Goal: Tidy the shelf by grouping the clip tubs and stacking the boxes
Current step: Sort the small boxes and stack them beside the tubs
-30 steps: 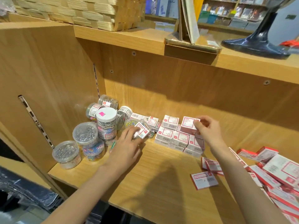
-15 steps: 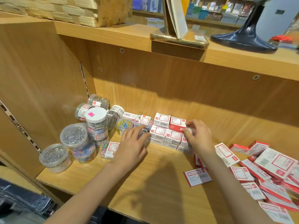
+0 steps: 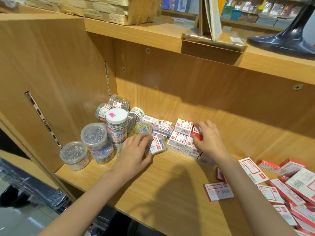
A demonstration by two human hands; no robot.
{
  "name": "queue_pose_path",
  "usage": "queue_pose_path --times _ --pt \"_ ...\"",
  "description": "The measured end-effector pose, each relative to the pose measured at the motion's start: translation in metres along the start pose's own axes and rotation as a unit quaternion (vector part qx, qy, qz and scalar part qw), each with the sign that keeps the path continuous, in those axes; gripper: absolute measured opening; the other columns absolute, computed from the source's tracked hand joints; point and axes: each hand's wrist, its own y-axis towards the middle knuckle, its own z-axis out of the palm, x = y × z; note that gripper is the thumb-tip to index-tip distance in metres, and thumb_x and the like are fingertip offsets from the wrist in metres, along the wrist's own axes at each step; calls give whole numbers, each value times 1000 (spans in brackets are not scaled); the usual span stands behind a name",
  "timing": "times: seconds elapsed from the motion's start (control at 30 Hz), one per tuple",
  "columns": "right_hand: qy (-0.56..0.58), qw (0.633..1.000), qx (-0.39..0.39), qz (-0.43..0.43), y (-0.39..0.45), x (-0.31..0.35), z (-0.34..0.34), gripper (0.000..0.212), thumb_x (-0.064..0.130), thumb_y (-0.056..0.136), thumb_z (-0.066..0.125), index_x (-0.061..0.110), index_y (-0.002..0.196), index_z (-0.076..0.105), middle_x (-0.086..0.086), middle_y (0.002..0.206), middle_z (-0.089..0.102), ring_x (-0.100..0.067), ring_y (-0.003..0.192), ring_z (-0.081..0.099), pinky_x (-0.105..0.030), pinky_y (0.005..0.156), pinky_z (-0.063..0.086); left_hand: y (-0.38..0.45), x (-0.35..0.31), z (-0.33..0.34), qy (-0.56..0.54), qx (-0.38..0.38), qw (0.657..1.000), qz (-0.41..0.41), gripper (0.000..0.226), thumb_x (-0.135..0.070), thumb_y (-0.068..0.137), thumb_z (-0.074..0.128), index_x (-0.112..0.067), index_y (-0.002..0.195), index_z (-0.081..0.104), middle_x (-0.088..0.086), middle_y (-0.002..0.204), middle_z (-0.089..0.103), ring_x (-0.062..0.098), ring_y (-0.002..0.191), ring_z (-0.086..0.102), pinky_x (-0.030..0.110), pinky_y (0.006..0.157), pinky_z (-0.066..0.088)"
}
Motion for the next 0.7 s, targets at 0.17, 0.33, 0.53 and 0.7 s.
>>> queue_pose_path --times 0.17,0.33,0.53,0.7 --pt "-23 1000 16 8 2 -9 -6 37 9 80 60 14 116 53 -5 106 59 -16 92 36 -27 74 23 18 -15 -1 -27 -32 998 38 43 -33 81 42 -11 116 54 7 121 55 20 111 42 32 94 29" --pt "8 999 -18 43 -6 -10 -25 34 31 80 67 17 105 48 0 98 54 -20 93 44 -34 84 30 38 -39 12 -25 -3 994 104 44 -31 80 45 -11 118 55 9 128 53 21 118 39 35 100 24" --pt "-13 983 16 180 -15 -1 -30 37 41 92 47 15 117 40 -11 117 35 -38 99 53 -45 89 43 37 -46 30 1 67 989 131 47 -30 81 41 -24 127 45 11 133 50 29 119 48 46 100 39" --pt "37 994 53 91 -14 -10 -34 36 2 91 39 14 121 54 -9 116 49 -26 113 49 -29 91 33 37 -42 25 2 87 987 134 49 -29 80 39 -24 129 46 11 132 52 30 118 50 48 97 40"
